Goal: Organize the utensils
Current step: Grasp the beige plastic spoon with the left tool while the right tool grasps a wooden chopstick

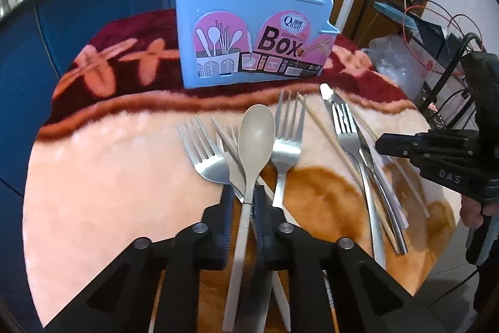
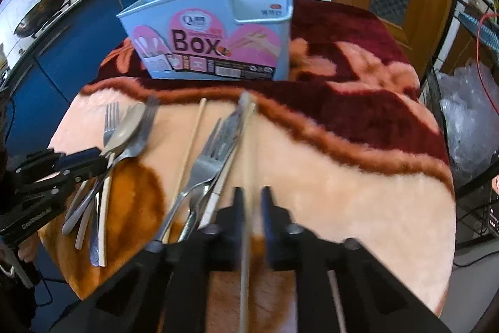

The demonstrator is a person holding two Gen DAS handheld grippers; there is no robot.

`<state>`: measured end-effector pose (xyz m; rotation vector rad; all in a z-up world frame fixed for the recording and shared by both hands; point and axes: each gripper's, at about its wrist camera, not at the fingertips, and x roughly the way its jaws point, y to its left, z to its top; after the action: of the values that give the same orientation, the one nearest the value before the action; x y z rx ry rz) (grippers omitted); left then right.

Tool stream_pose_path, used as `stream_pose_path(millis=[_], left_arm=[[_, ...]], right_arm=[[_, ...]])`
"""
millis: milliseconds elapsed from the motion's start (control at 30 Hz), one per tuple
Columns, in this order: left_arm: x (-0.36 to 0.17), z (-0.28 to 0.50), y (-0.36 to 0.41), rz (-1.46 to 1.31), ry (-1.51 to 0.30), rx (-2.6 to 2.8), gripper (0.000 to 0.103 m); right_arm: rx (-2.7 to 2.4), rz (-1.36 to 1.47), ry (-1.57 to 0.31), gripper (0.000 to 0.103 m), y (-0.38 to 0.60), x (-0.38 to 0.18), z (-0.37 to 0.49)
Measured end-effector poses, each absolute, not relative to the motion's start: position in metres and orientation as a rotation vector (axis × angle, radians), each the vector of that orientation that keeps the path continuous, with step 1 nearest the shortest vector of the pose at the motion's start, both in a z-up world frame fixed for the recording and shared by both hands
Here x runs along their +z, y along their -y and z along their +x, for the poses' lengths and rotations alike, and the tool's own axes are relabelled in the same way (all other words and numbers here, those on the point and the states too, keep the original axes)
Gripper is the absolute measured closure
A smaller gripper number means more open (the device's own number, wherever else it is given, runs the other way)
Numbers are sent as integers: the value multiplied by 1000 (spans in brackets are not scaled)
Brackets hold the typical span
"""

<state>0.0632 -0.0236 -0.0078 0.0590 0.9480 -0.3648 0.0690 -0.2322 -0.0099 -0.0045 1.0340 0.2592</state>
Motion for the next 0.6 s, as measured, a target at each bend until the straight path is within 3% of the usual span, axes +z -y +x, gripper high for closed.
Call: stream_pose_path(millis=[467,600], left_arm=[[4,61,-16,45,-957,-271,96],[11,60,-10,47,-948,-300,81]], right_arm=[[235,-49,-1087,95,236,-12,72],[237,-77,-1113,95,232,-11,77]])
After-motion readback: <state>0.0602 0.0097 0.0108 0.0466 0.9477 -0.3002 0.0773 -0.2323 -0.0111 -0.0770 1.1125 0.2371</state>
